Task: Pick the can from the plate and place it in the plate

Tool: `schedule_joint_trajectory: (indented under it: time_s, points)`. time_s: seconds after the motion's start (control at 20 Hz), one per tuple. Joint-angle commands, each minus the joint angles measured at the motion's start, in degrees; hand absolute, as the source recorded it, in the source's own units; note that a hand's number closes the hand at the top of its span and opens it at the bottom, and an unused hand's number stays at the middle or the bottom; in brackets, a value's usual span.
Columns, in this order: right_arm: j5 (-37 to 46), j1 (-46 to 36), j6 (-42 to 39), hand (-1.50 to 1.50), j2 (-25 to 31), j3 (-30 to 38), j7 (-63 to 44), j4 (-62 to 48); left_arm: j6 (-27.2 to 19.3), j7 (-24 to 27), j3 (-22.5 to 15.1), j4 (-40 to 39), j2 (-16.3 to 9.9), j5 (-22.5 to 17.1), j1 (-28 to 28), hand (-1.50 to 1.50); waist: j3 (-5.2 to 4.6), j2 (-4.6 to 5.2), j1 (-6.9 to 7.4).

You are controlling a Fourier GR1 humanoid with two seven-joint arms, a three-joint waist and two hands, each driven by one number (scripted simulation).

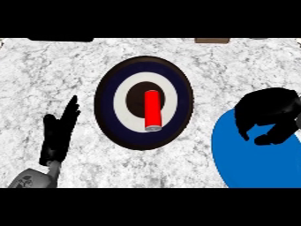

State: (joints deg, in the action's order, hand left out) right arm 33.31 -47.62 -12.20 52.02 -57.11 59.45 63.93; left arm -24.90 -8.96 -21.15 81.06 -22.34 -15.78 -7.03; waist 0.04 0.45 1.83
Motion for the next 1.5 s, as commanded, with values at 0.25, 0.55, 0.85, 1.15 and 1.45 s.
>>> schedule_joint_trajectory:
  time_s: [0.25,0.55,0.85,1.15,1.45]
  points:
    - [-4.44,-0.88,-3.07,1.5,-13.43,3.65,-11.21,-2.06,1.18,0.09,1.23,0.05,-0.12,0.31,1.38,0.0,-0.08,-0.41,-0.72]
    - [-10.09,1.29,4.26,1.5,-19.98,12.75,-40.34,-10.25,0.11,-0.24,1.53,-0.86,0.03,0.18,0.82,0.0,-0.37,-1.28,-2.2]
    - [-7.37,-2.74,16.32,1.5,-29.79,17.71,-63.74,-11.89,0.22,-0.77,1.3,-1.45,0.13,0.09,1.3,0.0,-0.58,-2.62,-1.44]
    - [0.69,-11.04,30.33,1.5,-40.55,19.51,-85.09,-11.11,1.16,-0.75,0.49,-1.72,0.16,0.27,1.25,0.0,-0.71,-3.45,-0.33]
    - [14.0,-18.64,38.58,1.5,-49.53,17.86,-110.39,-16.0,0.81,-0.05,0.63,-1.62,0.47,0.56,1.29,0.0,-0.65,-2.8,-0.34]
